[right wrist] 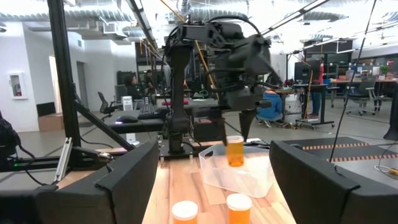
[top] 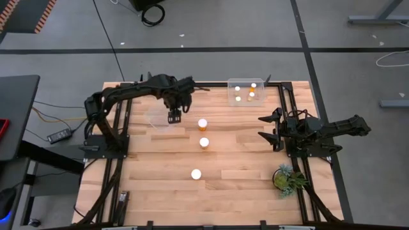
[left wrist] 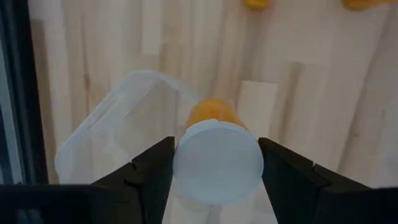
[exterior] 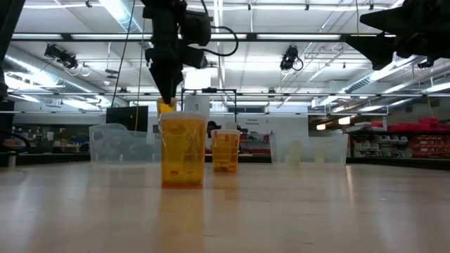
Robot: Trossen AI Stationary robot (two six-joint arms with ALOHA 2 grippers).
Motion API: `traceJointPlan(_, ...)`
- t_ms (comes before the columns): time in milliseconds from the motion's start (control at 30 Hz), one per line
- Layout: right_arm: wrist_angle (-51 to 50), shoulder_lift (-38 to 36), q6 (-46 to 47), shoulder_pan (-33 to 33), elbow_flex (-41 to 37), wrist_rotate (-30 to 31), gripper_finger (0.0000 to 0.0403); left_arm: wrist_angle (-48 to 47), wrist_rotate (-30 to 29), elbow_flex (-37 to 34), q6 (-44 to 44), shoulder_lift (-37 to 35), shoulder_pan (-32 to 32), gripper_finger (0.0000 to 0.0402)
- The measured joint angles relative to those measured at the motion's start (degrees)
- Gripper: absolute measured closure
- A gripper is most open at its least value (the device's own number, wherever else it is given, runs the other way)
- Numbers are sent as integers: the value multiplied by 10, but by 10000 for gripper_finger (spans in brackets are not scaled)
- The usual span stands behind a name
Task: Pick and place medicine bottles into bin by pill shape (circle, oval)
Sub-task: Put the orange pill bottle into the left transparent bin
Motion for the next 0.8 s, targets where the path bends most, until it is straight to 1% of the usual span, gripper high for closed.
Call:
traceJointPlan(167,0,0,0,0,0,0,89,0,0,0,6,0,48,182)
traceJointPlan(400,0,0,0,0,0,0,89,16,0,0,17,0,106,177)
traceJointPlan(567,0,0,0,0,0,0,89,24,0,0,17,20,125,181)
traceJointPlan(800,0,0,0,0,0,0,89,22,0,-1,23,60,128,176)
